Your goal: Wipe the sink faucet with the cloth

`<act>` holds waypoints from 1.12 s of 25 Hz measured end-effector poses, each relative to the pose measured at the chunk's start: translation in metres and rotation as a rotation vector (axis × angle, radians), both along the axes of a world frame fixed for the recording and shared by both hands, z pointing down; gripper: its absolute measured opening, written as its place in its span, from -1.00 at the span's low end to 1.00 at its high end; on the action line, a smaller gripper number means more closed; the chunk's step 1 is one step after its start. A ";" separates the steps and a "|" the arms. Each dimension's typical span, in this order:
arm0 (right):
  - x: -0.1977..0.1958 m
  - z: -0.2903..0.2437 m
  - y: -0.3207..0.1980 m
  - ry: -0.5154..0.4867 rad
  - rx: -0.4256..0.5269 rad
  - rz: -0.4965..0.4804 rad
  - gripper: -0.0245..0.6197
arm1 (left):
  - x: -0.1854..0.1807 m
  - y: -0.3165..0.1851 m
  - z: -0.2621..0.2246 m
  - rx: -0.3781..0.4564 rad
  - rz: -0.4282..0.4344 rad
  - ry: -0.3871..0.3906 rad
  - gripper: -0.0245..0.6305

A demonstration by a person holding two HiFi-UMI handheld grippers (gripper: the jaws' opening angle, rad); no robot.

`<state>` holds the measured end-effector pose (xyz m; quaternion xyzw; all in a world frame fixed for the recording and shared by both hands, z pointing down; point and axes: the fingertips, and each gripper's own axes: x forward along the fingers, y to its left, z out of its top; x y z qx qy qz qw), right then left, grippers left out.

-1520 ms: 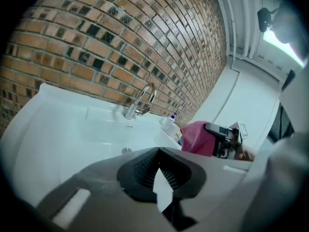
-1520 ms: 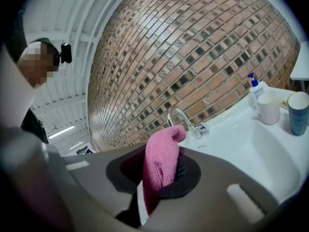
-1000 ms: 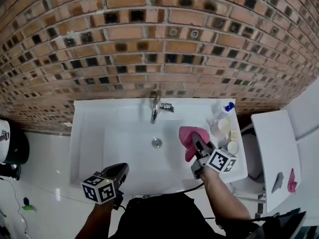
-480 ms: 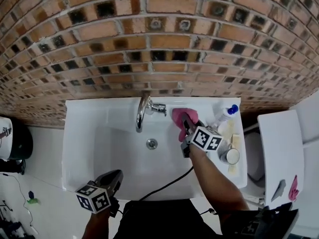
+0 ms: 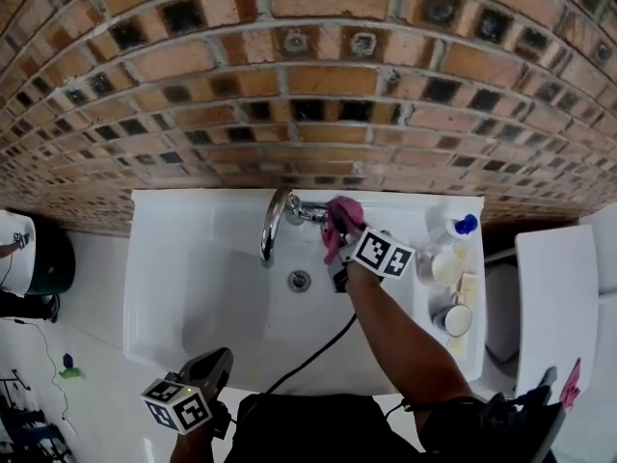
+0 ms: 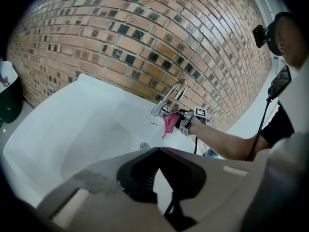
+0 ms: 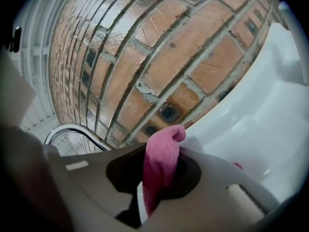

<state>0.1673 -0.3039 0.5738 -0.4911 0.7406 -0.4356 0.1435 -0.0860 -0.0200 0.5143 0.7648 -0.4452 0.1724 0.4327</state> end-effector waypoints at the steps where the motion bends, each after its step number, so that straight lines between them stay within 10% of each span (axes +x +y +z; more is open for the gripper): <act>1: -0.001 0.000 -0.001 -0.040 -0.004 0.005 -0.78 | -0.001 0.002 0.001 -0.007 -0.010 0.001 -0.91; 6: -0.006 -0.001 -0.004 -0.190 -0.018 0.016 -0.78 | 0.001 0.005 0.000 -0.008 -0.032 -0.002 -0.91; 28: -0.011 -0.046 0.034 -0.253 0.041 0.047 -0.78 | -0.010 0.013 0.001 0.008 0.020 0.063 -0.91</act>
